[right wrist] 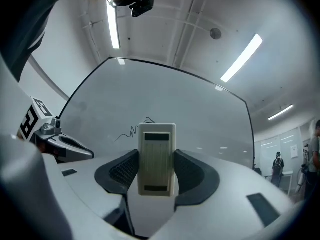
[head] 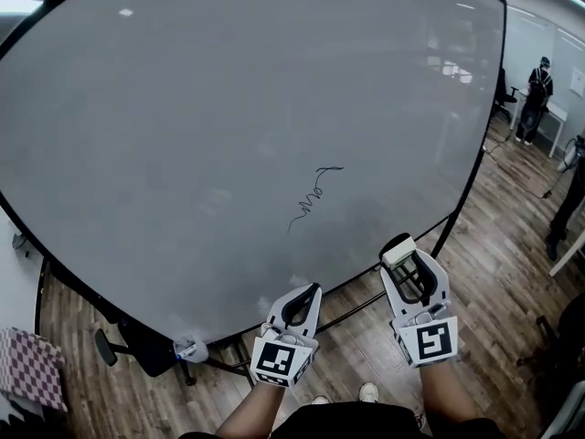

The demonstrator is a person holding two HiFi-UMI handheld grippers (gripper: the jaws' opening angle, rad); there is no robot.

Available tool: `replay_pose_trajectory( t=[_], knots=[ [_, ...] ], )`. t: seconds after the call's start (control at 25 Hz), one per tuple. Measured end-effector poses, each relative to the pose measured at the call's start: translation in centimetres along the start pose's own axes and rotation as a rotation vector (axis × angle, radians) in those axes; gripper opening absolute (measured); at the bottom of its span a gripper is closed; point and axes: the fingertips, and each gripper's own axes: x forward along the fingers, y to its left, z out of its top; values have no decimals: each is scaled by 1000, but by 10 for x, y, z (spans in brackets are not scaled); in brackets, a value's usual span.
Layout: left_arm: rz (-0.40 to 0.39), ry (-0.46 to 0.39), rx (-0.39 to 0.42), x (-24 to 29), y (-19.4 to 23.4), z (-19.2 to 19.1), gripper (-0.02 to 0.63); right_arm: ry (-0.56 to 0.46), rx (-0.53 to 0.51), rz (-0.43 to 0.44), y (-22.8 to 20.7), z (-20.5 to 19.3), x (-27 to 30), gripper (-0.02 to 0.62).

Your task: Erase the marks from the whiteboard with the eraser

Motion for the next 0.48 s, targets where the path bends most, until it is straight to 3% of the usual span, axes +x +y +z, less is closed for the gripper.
replay_pose_trajectory(
  t=[0.2,0.48],
  knots=[
    [75,4,61,4,8,12,18,-58,-8,71,-4,14,29,245],
    [198,23,84,-1,26,19,18,-105,-25,110,-13,34,74,245]
  ],
)
